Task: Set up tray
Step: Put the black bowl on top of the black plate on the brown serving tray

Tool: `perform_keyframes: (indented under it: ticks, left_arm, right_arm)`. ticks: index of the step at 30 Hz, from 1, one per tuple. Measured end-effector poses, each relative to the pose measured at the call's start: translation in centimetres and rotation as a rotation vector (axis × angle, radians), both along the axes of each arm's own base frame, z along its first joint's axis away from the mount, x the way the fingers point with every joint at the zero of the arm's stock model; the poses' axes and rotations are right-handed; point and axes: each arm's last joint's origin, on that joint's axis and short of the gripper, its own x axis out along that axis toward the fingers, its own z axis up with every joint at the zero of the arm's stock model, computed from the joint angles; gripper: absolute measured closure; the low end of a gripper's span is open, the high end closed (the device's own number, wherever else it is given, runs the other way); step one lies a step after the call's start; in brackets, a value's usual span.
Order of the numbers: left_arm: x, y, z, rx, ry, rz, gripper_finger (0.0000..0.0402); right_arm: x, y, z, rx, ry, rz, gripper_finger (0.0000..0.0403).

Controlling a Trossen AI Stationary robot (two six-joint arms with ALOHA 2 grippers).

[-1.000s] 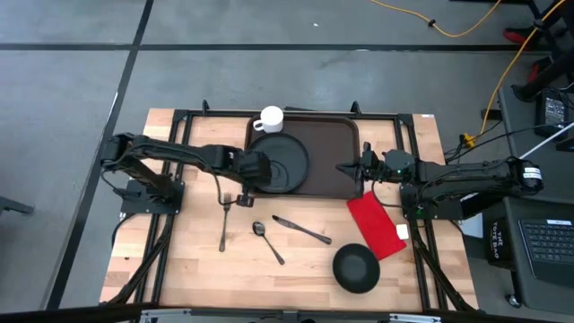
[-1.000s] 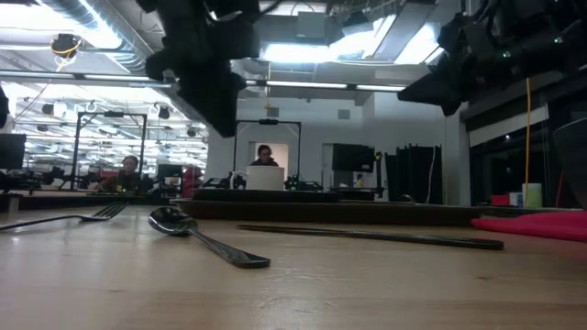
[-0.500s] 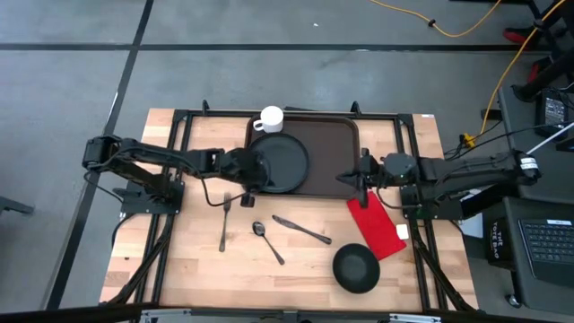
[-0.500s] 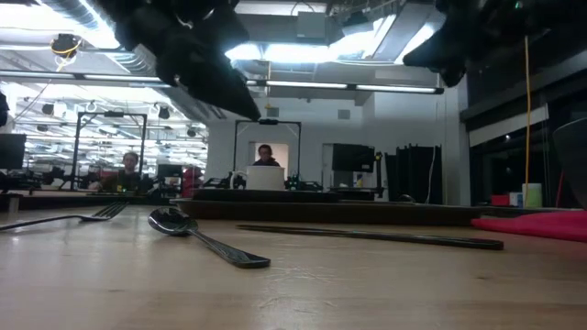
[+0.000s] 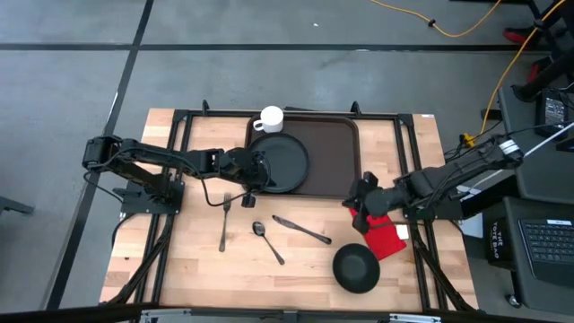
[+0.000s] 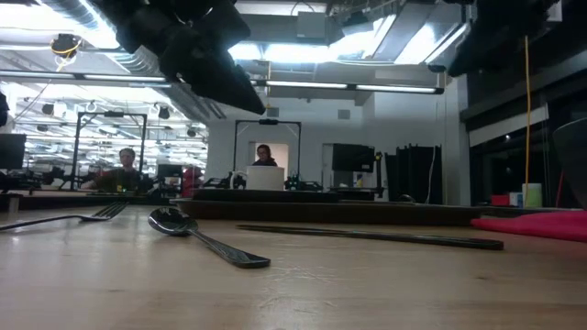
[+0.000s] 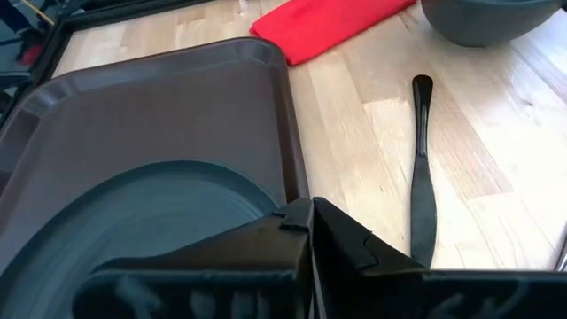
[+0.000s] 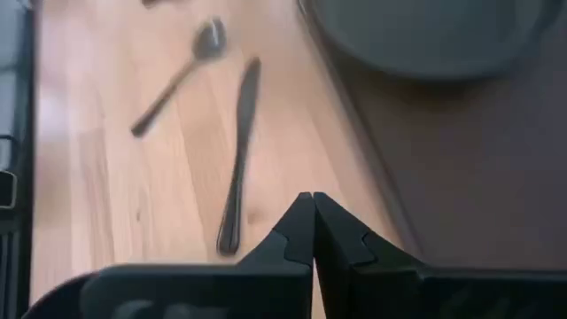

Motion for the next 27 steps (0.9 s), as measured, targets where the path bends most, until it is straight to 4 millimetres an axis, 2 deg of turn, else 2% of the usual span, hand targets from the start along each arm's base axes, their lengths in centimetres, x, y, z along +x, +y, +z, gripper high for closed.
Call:
perform_keyframes:
  ticks: [8,15,27]
  left_arm:
    - [0.0,0.0,0.0,0.001,0.000,0.001,0.0398]
    - [0.2,0.0,0.2,0.009,-0.029,0.000,0.0398]
    - [0.4,0.0,0.7,0.025,-0.081,-0.007,0.0398]
  right_arm:
    - [0.7,3.2,0.9,0.094,0.256,-0.086,0.0398]
    - [0.5,6.2,2.0,0.241,0.329,-0.144,0.0398]
    - [-1.5,10.9,0.2,0.310,0.400,-0.226,0.0398]
